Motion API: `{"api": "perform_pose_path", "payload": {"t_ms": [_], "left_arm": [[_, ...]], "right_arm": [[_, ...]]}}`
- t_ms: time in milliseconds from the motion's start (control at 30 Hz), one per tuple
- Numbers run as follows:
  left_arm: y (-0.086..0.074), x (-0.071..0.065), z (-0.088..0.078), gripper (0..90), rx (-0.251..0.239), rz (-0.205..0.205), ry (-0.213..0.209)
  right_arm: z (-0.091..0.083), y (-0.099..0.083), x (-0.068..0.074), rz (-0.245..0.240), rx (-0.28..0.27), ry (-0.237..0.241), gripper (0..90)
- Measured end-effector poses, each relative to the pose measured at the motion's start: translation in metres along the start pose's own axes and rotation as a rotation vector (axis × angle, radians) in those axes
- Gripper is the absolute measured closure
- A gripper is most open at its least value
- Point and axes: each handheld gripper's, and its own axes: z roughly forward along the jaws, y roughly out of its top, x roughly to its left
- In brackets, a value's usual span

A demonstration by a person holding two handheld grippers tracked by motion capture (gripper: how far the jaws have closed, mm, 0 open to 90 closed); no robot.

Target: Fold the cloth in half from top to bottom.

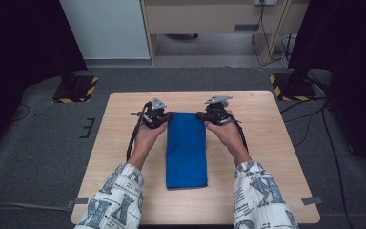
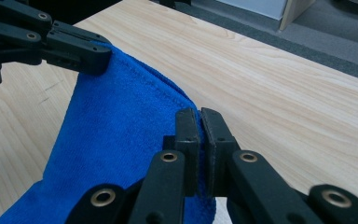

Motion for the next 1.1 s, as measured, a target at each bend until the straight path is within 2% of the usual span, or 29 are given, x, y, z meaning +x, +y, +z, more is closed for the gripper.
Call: {"api": "perform_pose_path", "payload": {"t_ms": [267,700,733,933,1100], "left_arm": [[-0.005,-0.008,-0.005,86.2,-0.020,0.005,-0.009],[-0.006,-0.030,-0.036,86.0,-0.032,0.081,-0.020],[-0.007,-0.031,-0.038,86.0,-0.027,0.095,-0.021],[-0.017,-0.039,-0.046,86.0,-0.022,0.119,-0.038],[-0.024,-0.042,-0.050,85.9,-0.019,0.117,-0.047]], "right_arm": [[-0.006,-0.009,0.004,-0.006,-0.010,0.001,86.5],[-0.034,-0.025,0.026,-0.026,-0.062,0.030,86.6],[-0.034,-0.025,0.026,-0.026,-0.062,0.030,86.6],[-0.043,-0.038,0.037,-0.051,-0.061,0.054,86.6],[-0.048,-0.043,0.044,-0.079,-0.056,0.067,86.6]]}}
